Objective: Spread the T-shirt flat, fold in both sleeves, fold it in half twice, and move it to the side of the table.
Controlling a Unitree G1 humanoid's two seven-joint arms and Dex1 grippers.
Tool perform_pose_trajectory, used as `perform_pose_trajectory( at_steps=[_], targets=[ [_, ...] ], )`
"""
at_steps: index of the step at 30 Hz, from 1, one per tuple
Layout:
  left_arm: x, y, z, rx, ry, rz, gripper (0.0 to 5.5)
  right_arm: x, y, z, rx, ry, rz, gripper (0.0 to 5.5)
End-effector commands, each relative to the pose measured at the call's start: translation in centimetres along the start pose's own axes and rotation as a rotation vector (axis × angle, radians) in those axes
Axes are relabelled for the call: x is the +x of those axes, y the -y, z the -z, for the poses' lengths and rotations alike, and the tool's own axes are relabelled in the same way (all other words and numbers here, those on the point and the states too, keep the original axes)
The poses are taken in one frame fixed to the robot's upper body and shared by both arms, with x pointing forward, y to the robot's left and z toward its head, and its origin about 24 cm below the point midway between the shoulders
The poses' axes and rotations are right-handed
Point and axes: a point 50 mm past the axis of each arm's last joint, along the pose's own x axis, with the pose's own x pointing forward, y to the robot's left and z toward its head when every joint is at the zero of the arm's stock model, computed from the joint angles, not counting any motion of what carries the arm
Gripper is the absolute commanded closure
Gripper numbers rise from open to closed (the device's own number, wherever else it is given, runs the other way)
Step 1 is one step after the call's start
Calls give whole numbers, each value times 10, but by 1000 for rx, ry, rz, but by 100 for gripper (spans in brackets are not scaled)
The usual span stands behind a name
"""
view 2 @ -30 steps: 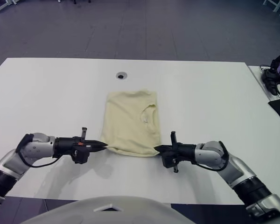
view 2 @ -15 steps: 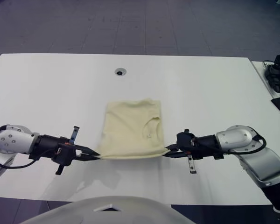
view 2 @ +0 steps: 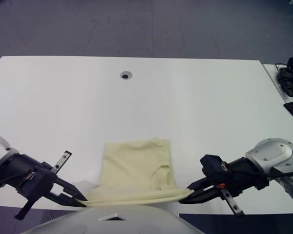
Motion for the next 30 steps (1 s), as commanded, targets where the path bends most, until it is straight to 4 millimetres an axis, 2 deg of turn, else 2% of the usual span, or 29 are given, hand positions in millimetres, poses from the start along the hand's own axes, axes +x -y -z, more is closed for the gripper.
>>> perform_pose_trajectory(
  at_steps=[1, 5, 13, 22, 28, 29, 30],
  targets=[
    [-8, -16, 4, 3, -26, -90, 550, -5, 20, -2, -52, -9, 130, 548],
    [-10, -42, 21, -37, -3, -146, 550, -7, 51, 4, -65, -7, 230, 548],
    [0, -89, 70, -143, -18, -187, 550, 3, 100, 28, 10, 29, 293, 548],
    [-11, -111, 83, -191, 18, -260, 550, 1, 123, 35, 25, 71, 362, 548],
    [-9, -125, 94, -225, 37, -311, 550, 4, 138, 42, 52, 91, 400, 548],
    [-9, -129, 97, -230, 39, -333, 515, 4, 142, 42, 56, 100, 414, 548],
    [-9, -133, 100, -235, 39, -366, 505, 4, 145, 42, 63, 115, 427, 548]
  ],
)
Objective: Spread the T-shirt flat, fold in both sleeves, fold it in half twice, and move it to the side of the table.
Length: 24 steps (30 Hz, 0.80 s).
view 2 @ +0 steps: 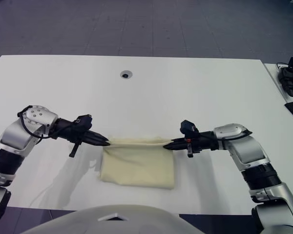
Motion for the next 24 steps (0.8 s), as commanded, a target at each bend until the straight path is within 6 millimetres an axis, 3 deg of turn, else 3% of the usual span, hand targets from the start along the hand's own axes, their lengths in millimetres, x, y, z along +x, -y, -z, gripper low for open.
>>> perform_pose_trajectory(
  at_steps=[1, 6, 10, 13, 16, 19, 24],
  targets=[
    [1, -20, 4, 3, 2, -117, 487, 6, 15, -4, 6, 38, 66, 548],
    [-2, -45, 19, -8, 4, -341, 402, 1, 36, 0, 146, 135, 216, 467],
    [-12, -57, 32, 20, -23, -531, 335, -17, 61, -15, 266, 356, 472, 403],
    [-24, -57, 25, 90, 14, -636, 274, -27, 66, -24, 258, 435, 595, 345],
    [-28, -41, -3, 129, 188, -634, 222, -16, 46, -35, 200, 440, 488, 295],
    [-23, -8, -29, 118, 332, -526, 261, 8, 12, -38, 158, 389, 260, 335],
    [-11, 48, -32, 72, 285, -309, 350, 42, -12, -39, 201, 303, 43, 419]
  ],
)
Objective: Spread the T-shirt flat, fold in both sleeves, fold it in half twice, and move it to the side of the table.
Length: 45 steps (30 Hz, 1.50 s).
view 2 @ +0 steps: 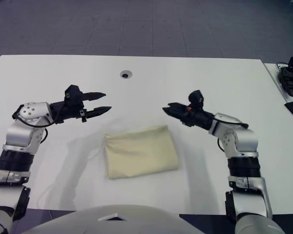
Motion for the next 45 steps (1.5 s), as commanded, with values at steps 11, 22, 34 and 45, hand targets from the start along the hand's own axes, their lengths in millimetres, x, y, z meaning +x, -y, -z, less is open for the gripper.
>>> perform_pose_trajectory(
  at_steps=[11, 22, 34, 45],
  targets=[
    [-9, 87, 33, 12, -301, 266, 531, 49, -18, 19, 178, -254, -232, 330],
    [-20, 96, 76, 141, -472, 305, 550, 55, 20, 28, 346, -283, -49, 169],
    [-18, 66, 38, 206, -286, 183, 460, 40, 9, -32, 475, 132, -203, 10],
    [-42, -44, -35, 246, 19, -511, 255, 39, -35, 12, 595, -292, -360, 168]
  ],
)
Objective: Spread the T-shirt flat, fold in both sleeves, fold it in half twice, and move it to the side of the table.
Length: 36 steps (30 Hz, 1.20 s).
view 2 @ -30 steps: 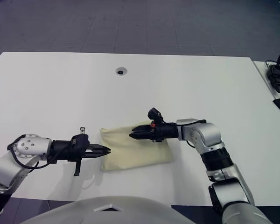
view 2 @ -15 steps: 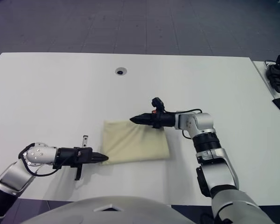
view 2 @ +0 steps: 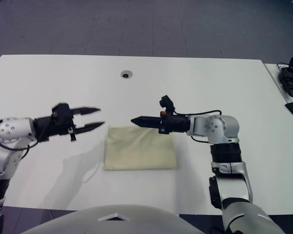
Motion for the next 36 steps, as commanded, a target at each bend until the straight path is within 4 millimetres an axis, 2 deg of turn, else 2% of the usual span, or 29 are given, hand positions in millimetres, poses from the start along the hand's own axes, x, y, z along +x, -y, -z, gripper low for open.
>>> perform_pose_trajectory(
  at_steps=[1, 5, 8, 10, 13, 16, 18, 20, 24, 27, 29, 31, 32, 34, 36],
  targets=[
    [2, -34, -3, 11, 43, -260, 237, 2, 9, 14, 131, -79, 67, 186],
    [9, -23, 7, -16, 48, -267, 173, 3, 50, 4, 344, 28, 352, 129],
    [7, -20, 15, -22, 29, -283, 114, -17, 77, -9, 474, 229, 530, 81],
    [6, -21, 18, -19, 22, -298, 70, -41, 92, -15, 533, 416, 658, 47],
    [7, -24, 20, -13, 18, -321, 12, -95, 110, -19, 554, 755, 911, 10],
    [11, -20, 22, -17, 23, -315, 10, -147, 115, -11, 557, 1045, 1121, 10],
    [16, -17, 23, -26, 29, -301, 10, -168, 115, -2, 583, 1181, 1193, 10],
    [17, -13, 25, -29, 30, -297, 10, -178, 115, 3, 591, 1249, 1214, 10],
    [18, -9, 27, -38, 30, -300, 10, -183, 114, 0, 530, 1285, 1172, 10],
    [20, -7, 28, -35, 31, -300, 10, -195, 102, -12, 401, 1300, 1133, 10],
    [22, -3, 26, -31, 42, -303, 10, -209, 83, -30, 189, 1295, 1129, 10],
    [24, 1, 23, -16, 57, -317, 10, -215, 56, -49, -100, 1265, 1189, 10],
    [25, 4, 21, -13, 71, -335, 10, -210, 42, -56, -266, 1217, 1240, 10],
    [26, 10, 15, -3, 112, -389, 10, -182, 19, -63, -635, 1036, 1351, 10],
    [29, 15, 13, -4, 138, -482, 10, -146, 14, -57, -915, 873, 1442, 10]
  ],
)
